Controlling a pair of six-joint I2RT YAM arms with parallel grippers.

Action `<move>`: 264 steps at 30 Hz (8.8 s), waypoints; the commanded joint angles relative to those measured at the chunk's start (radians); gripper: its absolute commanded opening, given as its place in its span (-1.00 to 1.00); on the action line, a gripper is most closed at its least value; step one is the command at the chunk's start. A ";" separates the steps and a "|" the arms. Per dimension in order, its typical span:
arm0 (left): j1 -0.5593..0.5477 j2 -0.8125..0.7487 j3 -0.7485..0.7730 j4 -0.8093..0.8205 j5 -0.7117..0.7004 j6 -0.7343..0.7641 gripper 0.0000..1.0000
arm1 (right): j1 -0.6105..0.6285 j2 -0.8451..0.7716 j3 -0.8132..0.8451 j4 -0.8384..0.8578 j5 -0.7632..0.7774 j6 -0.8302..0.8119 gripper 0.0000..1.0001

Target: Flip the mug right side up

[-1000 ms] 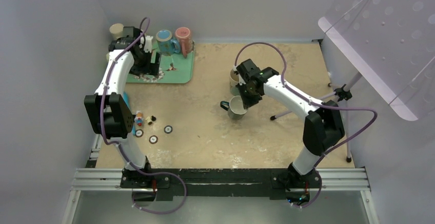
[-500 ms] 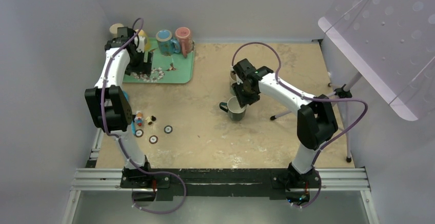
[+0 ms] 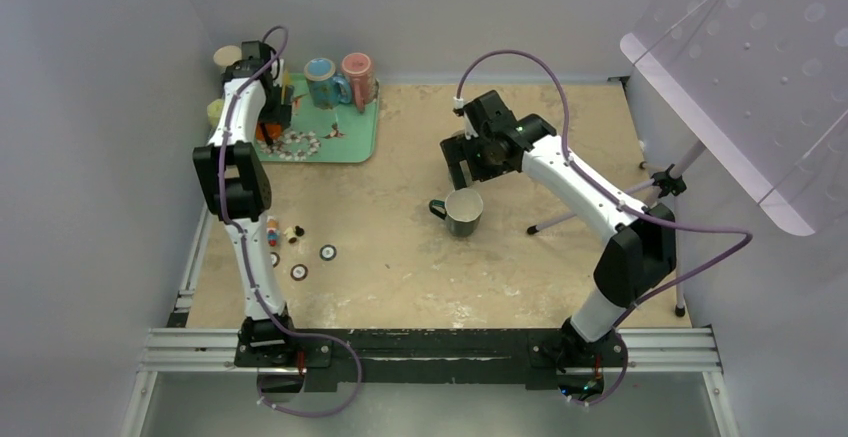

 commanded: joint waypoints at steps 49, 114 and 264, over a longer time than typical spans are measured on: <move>0.063 -0.394 -0.439 0.172 0.594 -0.054 -1.00 | 0.145 -0.067 0.041 0.698 -0.261 0.172 0.97; 0.086 -0.529 -0.338 -0.105 0.208 -0.017 1.00 | 0.174 0.644 0.972 -0.198 -0.089 -0.373 -1.00; 0.053 -0.648 -0.278 -0.176 0.519 -0.169 1.00 | 0.389 0.339 0.495 -0.142 0.025 -0.106 -1.00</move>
